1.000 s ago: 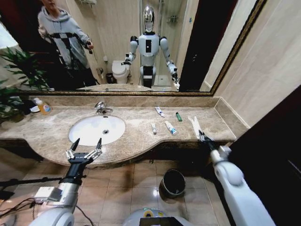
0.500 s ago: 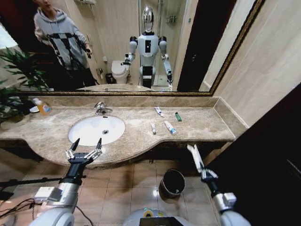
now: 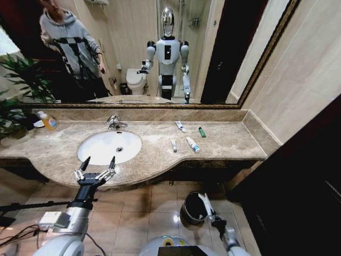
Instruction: Pick up the trash from the sink and place it in the trash bin.
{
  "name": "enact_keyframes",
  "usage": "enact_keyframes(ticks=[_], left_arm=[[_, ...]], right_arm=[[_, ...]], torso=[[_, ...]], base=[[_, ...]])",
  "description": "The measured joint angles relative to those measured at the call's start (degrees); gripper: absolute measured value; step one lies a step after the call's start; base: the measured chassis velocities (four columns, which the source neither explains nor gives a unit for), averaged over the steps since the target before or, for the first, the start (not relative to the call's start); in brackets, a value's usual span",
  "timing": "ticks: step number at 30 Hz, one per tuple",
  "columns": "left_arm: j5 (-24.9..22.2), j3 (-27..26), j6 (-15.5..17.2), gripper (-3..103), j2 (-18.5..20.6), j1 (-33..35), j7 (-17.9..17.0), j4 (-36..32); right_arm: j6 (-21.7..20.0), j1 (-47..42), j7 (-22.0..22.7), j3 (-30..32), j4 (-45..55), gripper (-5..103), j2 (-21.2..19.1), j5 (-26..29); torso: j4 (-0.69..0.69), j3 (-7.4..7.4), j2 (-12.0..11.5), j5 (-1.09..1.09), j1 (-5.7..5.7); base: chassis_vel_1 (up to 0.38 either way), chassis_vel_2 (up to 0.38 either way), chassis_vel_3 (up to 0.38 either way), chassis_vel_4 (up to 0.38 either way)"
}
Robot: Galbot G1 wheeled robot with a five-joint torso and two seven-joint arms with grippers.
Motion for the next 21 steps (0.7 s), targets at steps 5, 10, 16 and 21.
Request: enact_keyframes(ticks=[5,10,16,21], left_arm=[[0.0,0.0,0.0,100,0.0,0.0,0.0,0.0],[0.0,0.0,0.0,100,0.0,0.0,0.0,0.0],[0.0,0.0,0.0,100,0.0,0.0,0.0,0.0],[0.0,0.0,0.0,100,0.0,0.0,0.0,0.0]], right_arm=[[-0.9,4.1,0.3,-1.2,-7.3,0,0.8,-2.8],[-0.7,8.3,0.3,-1.1,-14.4,0,1.8,-6.2],[-0.4,12.3,0.4,-0.8,-19.6,0,2.4,-7.1],[-0.2,15.2,0.5,-0.8,-22.7,0,2.3,-7.6]], torso=[[-0.01,0.00,0.0,-0.01,0.00],[-0.01,0.00,0.0,0.00,0.00],[-0.01,0.00,0.0,0.00,0.00],[-0.01,0.00,0.0,0.00,0.00]], base=[[0.000,0.000,0.000,0.000],[0.000,0.000,0.000,0.000],[0.000,0.000,0.000,0.000],[0.000,0.000,0.000,0.000]])
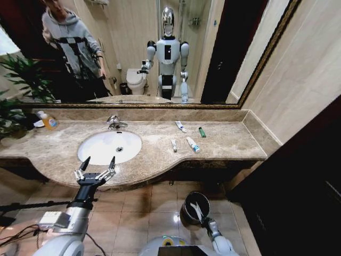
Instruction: Pick up the trash from the sink and place it in the trash bin.
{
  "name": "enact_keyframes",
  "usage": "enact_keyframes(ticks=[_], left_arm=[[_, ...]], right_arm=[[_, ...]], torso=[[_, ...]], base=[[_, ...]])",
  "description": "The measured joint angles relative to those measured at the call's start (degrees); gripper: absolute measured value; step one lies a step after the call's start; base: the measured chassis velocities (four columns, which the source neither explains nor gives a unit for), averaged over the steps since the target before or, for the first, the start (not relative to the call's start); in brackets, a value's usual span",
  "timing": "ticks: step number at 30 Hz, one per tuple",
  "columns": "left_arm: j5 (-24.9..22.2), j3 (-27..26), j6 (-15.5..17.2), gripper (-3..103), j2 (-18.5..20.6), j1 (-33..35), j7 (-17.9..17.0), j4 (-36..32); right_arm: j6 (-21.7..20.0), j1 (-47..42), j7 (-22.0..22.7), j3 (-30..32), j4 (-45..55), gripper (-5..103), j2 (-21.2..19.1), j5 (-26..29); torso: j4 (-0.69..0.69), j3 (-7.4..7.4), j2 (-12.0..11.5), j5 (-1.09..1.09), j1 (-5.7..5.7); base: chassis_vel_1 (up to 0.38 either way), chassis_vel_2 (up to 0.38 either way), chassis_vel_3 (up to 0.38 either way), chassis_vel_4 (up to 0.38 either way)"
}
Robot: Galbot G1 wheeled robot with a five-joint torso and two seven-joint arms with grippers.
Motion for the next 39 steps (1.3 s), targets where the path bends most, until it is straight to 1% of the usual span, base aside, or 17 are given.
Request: enact_keyframes(ticks=[5,6,8,9,14,15,17,21,22,23,25,26,27,31,33,35,39], left_arm=[[0.0,0.0,0.0,100,0.0,0.0,0.0,0.0],[0.0,0.0,0.0,100,0.0,0.0,0.0,0.0],[0.0,0.0,0.0,100,0.0,0.0,0.0,0.0],[0.0,0.0,0.0,100,0.0,0.0,0.0,0.0],[0.0,0.0,0.0,100,0.0,0.0,0.0,0.0],[0.0,0.0,0.0,100,0.0,0.0,0.0,0.0],[0.0,0.0,0.0,100,0.0,0.0,0.0,0.0],[0.0,0.0,0.0,100,0.0,0.0,0.0,0.0],[0.0,0.0,0.0,100,0.0,0.0,0.0,0.0],[0.0,0.0,0.0,100,0.0,0.0,0.0,0.0],[0.0,0.0,0.0,100,0.0,0.0,0.0,0.0],[0.0,0.0,0.0,100,0.0,0.0,0.0,0.0],[0.0,0.0,0.0,100,0.0,0.0,0.0,0.0],[0.0,0.0,0.0,100,0.0,0.0,0.0,0.0],[0.0,0.0,0.0,100,0.0,0.0,0.0,0.0],[0.0,0.0,0.0,100,0.0,0.0,0.0,0.0],[0.0,0.0,0.0,100,0.0,0.0,0.0,0.0]], right_arm=[[0.2,2.6,0.4,0.3,-1.9,-1,-0.1,-0.9],[0.8,3.1,0.5,0.4,-2.5,4,-0.1,-0.8],[1.4,3.5,0.7,0.5,-3.0,4,0.0,-0.7],[2.4,4.1,1.2,0.6,-3.8,15,0.1,-0.5],[2.8,4.1,1.4,0.9,-3.8,25,0.1,-0.1],[2.8,3.7,1.2,1.0,-3.1,36,0.0,0.5],[2.8,3.4,1.1,1.0,-2.8,36,0.0,0.7],[4.2,0.3,1.5,1.5,1.0,58,-0.5,1.8],[4.2,0.3,1.5,1.5,1.0,58,-0.5,1.8],[5.5,-0.8,1.8,1.7,2.6,58,-0.5,1.9],[10.9,-5.9,4.9,2.6,10.4,69,-0.4,2.1],[11.7,-7.1,5.6,2.8,12.4,74,-0.3,2.2],[11.7,-7.1,5.6,2.8,12.4,74,-0.3,2.2],[15.9,-16.1,10.5,4.2,27.3,95,0.4,1.5],[16.0,-17.4,11.2,4.4,29.3,95,0.6,1.3],[13.9,-21.7,13.1,4.8,36.2,100,1.2,1.5],[11.0,-28.1,14.5,5.0,47.5,100,2.5,2.6]], torso=[[0.00,0.00,0.0,0.00,0.00],[0.00,0.00,0.0,0.00,0.00],[0.00,0.00,0.0,0.00,0.00],[0.01,0.00,0.0,0.01,0.00],[0.00,0.00,0.0,0.00,0.00],[0.00,0.00,0.0,0.01,0.00],[0.00,0.00,0.0,0.00,0.00],[0.01,0.00,0.0,0.01,-0.01],[0.01,0.00,0.0,0.01,-0.01],[0.00,0.00,0.0,0.01,0.00],[0.00,-0.01,0.0,0.00,-0.01],[0.00,-0.01,0.0,0.01,-0.01],[0.00,-0.01,0.0,0.01,-0.01],[0.00,-0.01,0.0,0.00,-0.01],[0.00,-0.01,0.0,0.01,-0.01],[0.00,-0.01,0.0,0.00,-0.01],[0.00,-0.01,0.0,0.00,-0.01]], base=[[0.000,0.000,0.000,0.000],[0.000,0.000,0.000,0.000],[0.000,0.000,0.000,0.000],[0.000,0.000,0.000,0.000],[0.000,0.000,0.000,0.000],[0.000,0.000,0.000,0.000],[0.000,0.000,0.000,0.000],[0.000,0.000,0.000,0.000],[0.000,0.000,0.000,0.000],[0.000,0.000,0.000,0.000],[0.000,0.000,0.000,0.000],[0.000,0.000,0.000,0.000],[0.000,0.000,0.000,0.000],[0.000,0.000,0.000,0.000],[0.000,0.000,0.000,0.000],[0.000,0.000,0.000,0.000],[0.000,0.000,0.000,0.000]])
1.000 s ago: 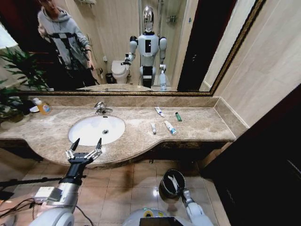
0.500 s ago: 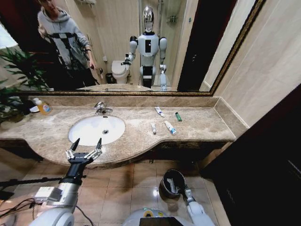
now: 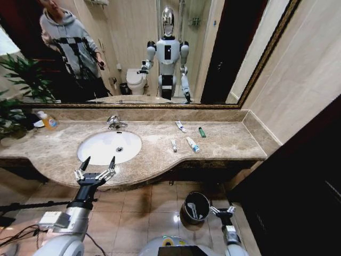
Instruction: Pick up the trash from the sink and place it in the trash bin.
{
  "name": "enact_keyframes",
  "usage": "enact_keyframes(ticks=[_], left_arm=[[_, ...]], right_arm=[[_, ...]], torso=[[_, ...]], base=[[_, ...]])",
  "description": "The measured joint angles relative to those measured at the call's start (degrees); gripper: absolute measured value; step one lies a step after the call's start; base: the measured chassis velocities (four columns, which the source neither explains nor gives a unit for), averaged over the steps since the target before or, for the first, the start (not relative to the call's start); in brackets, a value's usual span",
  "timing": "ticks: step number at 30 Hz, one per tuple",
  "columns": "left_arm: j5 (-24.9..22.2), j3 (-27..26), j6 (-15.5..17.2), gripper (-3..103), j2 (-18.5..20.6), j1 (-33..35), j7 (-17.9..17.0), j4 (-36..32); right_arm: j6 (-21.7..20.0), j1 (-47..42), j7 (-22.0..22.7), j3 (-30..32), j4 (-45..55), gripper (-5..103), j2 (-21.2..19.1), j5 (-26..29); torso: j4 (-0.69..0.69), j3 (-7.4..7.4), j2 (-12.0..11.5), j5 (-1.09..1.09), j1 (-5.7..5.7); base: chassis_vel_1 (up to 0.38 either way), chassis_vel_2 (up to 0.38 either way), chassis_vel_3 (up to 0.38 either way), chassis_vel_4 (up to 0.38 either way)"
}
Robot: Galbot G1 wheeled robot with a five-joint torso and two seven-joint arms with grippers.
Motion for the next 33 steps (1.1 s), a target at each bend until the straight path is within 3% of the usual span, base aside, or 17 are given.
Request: enact_keyframes(ticks=[9,15,22,26,27,30,31,33], left_arm=[[0.0,0.0,0.0,100,0.0,0.0,0.0,0.0],[0.0,0.0,0.0,100,0.0,0.0,0.0,0.0],[0.0,0.0,0.0,100,0.0,0.0,0.0,0.0],[0.0,0.0,0.0,100,0.0,0.0,0.0,0.0],[0.0,0.0,0.0,100,0.0,0.0,0.0,0.0],[0.0,0.0,0.0,100,0.0,0.0,0.0,0.0],[0.0,0.0,0.0,100,0.0,0.0,0.0,0.0],[0.0,0.0,0.0,100,0.0,0.0,0.0,0.0]], right_arm=[[-2.2,-7.4,-1.8,-2.2,23.5,100,2.5,9.1],[-6.3,-6.0,-3.4,-3.1,30.9,100,2.4,11.0],[-9.8,-2.4,-3.1,-4.3,33.9,100,-1.2,14.0],[-14.5,3.2,-3.9,-6.1,33.5,100,-4.0,16.1],[-16.7,6.1,-4.4,-7.5,32.5,100,-5.7,16.8],[-18.4,9.7,-4.7,-9.4,30.8,100,-8.1,17.1],[-21.1,15.6,-5.0,-12.1,27.2,100,-12.3,18.0],[-21.9,17.3,-4.9,-12.9,26.1,100,-13.4,18.6]], torso=[[0.00,0.00,0.0,-0.01,0.00],[0.01,0.00,0.0,0.00,0.00],[0.00,0.00,0.0,0.00,0.01],[0.01,0.00,0.0,0.01,0.01],[0.00,0.01,0.0,0.01,0.01],[0.01,0.01,0.0,0.01,0.01],[0.01,0.01,0.0,0.01,0.01],[0.01,0.01,0.0,0.01,0.01]], base=[[0.000,0.000,0.000,0.000],[0.000,0.000,0.000,0.000],[0.000,0.000,0.000,0.000],[0.000,0.000,0.000,0.000],[0.000,0.000,0.000,0.000],[0.000,0.000,0.000,0.000],[0.000,0.000,0.000,0.000],[0.000,0.000,0.000,0.000]])
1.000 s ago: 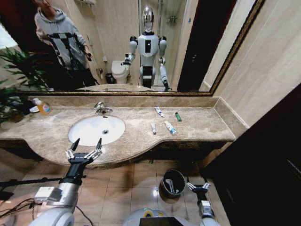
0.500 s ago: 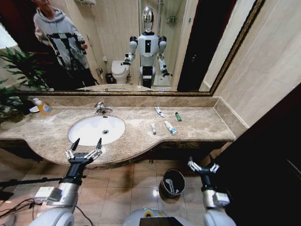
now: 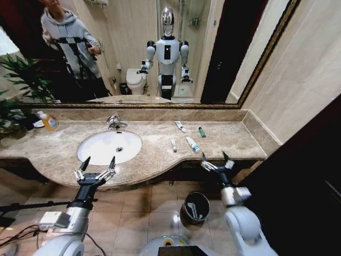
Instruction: Pick up the trash from the sink and place it in the trash bin.
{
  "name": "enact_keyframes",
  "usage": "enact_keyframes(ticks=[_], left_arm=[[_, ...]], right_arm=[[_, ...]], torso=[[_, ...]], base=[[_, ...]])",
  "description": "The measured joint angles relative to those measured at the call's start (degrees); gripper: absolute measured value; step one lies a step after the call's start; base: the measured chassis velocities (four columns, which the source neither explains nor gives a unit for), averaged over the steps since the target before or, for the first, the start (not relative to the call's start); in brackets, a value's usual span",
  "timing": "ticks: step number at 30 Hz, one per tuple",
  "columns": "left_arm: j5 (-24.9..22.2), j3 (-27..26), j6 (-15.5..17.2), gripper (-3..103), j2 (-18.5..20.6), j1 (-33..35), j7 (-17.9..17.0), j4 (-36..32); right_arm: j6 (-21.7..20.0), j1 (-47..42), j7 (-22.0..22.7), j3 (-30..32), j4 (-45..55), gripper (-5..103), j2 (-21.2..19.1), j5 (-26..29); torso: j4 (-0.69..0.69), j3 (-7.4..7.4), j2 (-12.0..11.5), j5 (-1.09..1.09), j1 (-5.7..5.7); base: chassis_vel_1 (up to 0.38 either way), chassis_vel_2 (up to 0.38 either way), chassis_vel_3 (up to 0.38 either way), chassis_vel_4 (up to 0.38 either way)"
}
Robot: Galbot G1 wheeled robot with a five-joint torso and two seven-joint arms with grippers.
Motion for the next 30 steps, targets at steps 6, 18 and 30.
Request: enact_keyframes(ticks=[6,18,30], left_arm=[[0.0,0.0,0.0,100,0.0,0.0,0.0,0.0],[0.0,0.0,0.0,100,0.0,0.0,0.0,0.0],[0.0,0.0,0.0,100,0.0,0.0,0.0,0.0]], right_arm=[[-3.0,10.5,0.7,-6.3,-7.8,100,-4.8,2.7],[-5.1,19.7,0.3,-11.6,-20.1,100,-6.8,4.1],[-6.4,22.1,-0.4,-11.7,-25.1,96,-7.4,5.6]], torso=[[0.00,0.00,0.0,0.00,0.00],[-0.01,0.00,0.0,0.00,0.00],[-0.01,0.00,0.0,0.00,-0.01]], base=[[0.000,0.000,0.000,0.000],[0.000,0.000,0.000,0.000],[0.000,0.000,0.000,0.000]])
